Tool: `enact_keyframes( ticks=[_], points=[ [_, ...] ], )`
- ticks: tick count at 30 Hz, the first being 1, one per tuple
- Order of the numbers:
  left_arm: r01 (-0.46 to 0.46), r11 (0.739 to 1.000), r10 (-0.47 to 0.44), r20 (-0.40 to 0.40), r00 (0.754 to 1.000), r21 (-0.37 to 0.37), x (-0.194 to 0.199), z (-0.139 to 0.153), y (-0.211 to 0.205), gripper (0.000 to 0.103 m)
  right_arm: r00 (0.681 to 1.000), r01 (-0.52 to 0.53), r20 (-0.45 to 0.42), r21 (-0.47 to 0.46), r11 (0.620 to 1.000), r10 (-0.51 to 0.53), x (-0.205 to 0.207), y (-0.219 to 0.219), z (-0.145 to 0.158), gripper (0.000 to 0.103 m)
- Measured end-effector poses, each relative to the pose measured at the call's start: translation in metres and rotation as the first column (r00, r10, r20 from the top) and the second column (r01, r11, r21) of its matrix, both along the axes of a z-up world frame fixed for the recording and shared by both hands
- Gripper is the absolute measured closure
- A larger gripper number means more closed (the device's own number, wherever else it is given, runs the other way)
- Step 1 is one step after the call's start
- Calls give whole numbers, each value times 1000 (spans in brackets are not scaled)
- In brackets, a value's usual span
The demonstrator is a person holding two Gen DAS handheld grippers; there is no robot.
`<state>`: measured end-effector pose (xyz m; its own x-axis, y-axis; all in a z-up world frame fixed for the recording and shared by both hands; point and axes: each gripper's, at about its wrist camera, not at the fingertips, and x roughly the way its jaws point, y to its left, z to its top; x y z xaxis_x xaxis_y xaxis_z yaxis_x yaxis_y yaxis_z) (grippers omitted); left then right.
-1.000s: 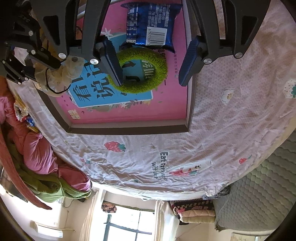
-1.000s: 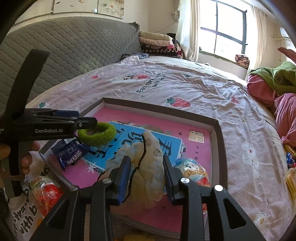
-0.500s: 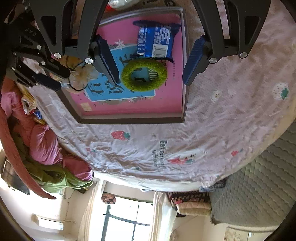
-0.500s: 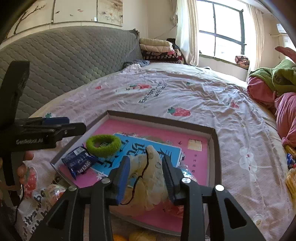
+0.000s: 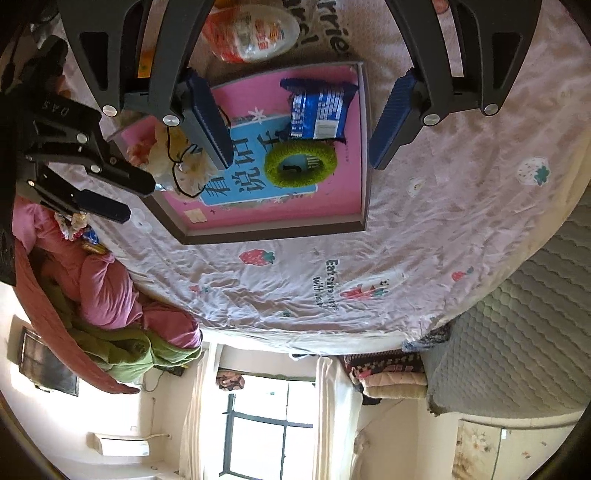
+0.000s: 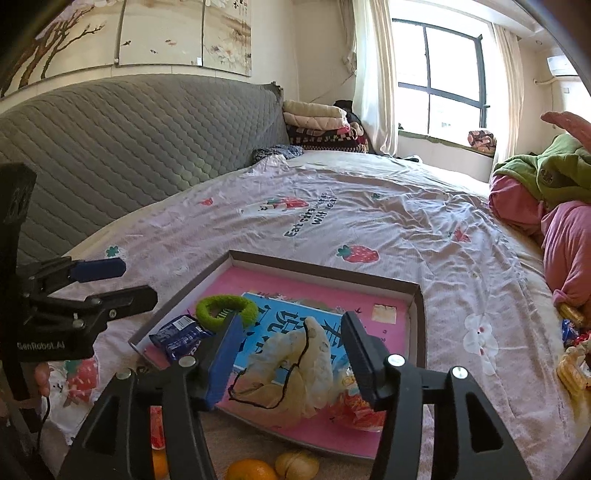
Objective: Organize objects
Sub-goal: 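Open both tools to release the ring and plush toy in the tray, then pull both open tools back from the tray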
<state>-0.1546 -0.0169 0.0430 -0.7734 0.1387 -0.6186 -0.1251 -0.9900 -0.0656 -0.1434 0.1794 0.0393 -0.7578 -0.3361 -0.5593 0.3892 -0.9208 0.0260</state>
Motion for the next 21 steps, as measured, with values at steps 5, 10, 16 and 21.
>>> enact_keyframes(
  ticks=[5, 10, 16, 21],
  points=[
    [-10, 1000, 10, -34, 999, -3, 13, 5, 0, 26, 1000, -1, -19, 2, 1000, 1, 11, 0, 4, 48],
    [-24, 1000, 24, -42, 999, -13, 25, 4, 0, 25, 1000, 0, -20, -18, 1000, 0, 23, 1, 7, 48],
    [-26, 999, 24, -45, 999, -43, 40, -3, 3, 25, 1000, 16, -20, -46, 999, -17, 36, 2, 6, 47],
    [-21, 999, 19, -38, 999, -48, 49, -9, 6, 25, 1000, 26, -9, -37, 999, -26, 45, 1, 0, 47]
  ],
)
